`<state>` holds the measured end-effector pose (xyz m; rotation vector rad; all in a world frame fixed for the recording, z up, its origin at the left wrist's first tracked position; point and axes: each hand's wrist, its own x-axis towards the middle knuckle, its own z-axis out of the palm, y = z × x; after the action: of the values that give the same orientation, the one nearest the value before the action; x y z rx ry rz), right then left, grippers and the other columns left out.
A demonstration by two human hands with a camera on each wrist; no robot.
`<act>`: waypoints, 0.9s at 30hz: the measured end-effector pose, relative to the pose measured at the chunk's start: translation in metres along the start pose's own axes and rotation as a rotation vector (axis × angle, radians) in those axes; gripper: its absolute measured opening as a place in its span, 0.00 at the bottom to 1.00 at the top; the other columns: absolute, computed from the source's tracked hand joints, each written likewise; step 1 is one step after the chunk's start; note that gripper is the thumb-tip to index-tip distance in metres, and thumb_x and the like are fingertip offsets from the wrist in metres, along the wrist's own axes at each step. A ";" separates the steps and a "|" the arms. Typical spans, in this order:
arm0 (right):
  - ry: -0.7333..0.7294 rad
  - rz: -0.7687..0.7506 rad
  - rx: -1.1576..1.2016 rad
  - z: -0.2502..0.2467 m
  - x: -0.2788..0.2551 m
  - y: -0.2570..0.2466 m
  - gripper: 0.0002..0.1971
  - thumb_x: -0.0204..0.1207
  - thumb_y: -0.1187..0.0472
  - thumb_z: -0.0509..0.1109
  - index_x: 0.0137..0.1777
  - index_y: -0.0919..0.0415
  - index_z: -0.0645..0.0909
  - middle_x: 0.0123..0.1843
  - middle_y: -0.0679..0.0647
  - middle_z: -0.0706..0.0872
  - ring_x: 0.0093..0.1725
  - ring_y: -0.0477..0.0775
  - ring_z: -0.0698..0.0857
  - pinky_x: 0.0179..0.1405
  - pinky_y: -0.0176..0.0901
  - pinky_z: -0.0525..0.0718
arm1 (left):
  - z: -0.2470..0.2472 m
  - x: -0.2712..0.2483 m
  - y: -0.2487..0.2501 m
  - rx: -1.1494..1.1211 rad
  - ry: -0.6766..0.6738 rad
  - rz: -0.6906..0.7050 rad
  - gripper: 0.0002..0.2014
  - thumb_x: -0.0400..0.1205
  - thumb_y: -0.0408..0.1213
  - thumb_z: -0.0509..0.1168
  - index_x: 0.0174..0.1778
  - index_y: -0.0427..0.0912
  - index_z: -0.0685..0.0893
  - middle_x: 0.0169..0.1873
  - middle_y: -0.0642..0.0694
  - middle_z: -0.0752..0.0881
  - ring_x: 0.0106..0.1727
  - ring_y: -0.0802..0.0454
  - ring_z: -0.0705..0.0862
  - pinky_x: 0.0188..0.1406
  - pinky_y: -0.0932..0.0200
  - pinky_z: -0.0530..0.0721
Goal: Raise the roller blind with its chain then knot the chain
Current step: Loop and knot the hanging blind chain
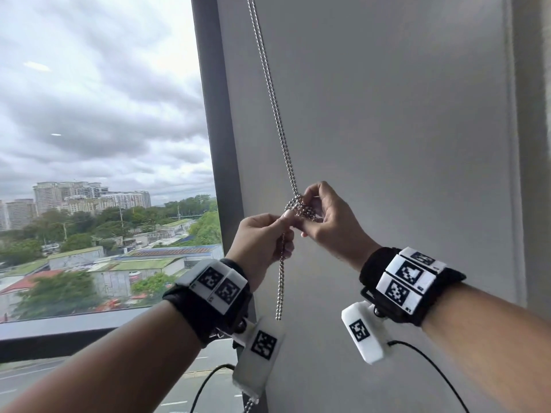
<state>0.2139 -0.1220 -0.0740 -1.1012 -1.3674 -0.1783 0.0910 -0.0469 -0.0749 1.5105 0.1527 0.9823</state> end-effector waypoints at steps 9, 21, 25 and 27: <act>-0.042 0.047 0.041 0.003 -0.002 -0.003 0.16 0.73 0.65 0.75 0.48 0.51 0.70 0.49 0.59 0.93 0.50 0.58 0.92 0.54 0.55 0.88 | -0.005 -0.007 -0.024 0.153 0.082 0.069 0.08 0.82 0.31 0.64 0.37 0.34 0.82 0.21 0.45 0.79 0.16 0.57 0.69 0.18 0.64 0.68; -0.114 0.112 0.162 0.007 -0.001 -0.006 0.16 0.78 0.65 0.72 0.57 0.47 0.71 0.57 0.58 0.91 0.47 0.48 0.90 0.48 0.35 0.83 | -0.001 -0.009 -0.026 0.111 0.010 0.068 0.11 0.84 0.32 0.61 0.38 0.35 0.84 0.21 0.45 0.72 0.17 0.57 0.64 0.20 0.65 0.65; -0.118 0.128 0.192 0.006 -0.002 -0.009 0.14 0.80 0.67 0.70 0.57 0.50 0.72 0.57 0.58 0.90 0.39 0.44 0.87 0.40 0.36 0.83 | 0.000 -0.013 -0.022 0.137 -0.049 0.041 0.11 0.84 0.32 0.60 0.39 0.36 0.85 0.21 0.44 0.79 0.20 0.53 0.72 0.22 0.63 0.73; -0.120 0.147 0.200 0.005 -0.004 -0.010 0.13 0.80 0.67 0.69 0.57 0.51 0.72 0.57 0.58 0.90 0.39 0.44 0.87 0.40 0.37 0.83 | 0.000 -0.014 -0.020 0.147 -0.059 0.029 0.10 0.84 0.31 0.61 0.39 0.36 0.86 0.25 0.41 0.85 0.24 0.50 0.79 0.30 0.58 0.80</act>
<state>0.2025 -0.1253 -0.0729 -1.0513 -1.3722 0.1314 0.0908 -0.0510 -0.0985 1.6783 0.1643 0.9657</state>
